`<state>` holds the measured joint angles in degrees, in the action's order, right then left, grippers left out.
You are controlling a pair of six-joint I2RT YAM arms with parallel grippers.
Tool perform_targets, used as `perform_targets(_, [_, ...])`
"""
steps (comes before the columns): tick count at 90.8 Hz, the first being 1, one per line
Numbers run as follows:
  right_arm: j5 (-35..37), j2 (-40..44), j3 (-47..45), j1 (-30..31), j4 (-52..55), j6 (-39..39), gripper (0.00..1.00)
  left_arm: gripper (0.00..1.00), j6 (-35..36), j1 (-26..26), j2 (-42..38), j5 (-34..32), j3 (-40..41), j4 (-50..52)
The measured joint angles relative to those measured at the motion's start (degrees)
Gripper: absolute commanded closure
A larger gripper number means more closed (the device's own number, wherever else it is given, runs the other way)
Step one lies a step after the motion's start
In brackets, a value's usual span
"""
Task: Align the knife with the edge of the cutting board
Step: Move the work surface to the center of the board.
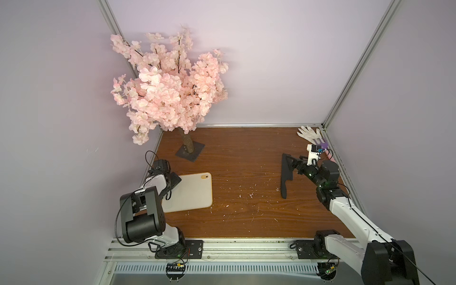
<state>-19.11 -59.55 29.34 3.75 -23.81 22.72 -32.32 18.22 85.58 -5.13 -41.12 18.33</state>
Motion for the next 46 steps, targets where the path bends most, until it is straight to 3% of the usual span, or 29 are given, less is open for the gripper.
perform_targets(27, [-5.5,-2.9,1.2,0.5,0.0,0.5,0.0,0.0,-4.1,-4.0,-5.4,3.4,3.8,-0.1])
perform_targets(46, [-7.7,-7.3,5.1,5.3,2.7,0.6,0.01,0.0,-6.4,-9.1,-6.9,3.7,4.8,0.0])
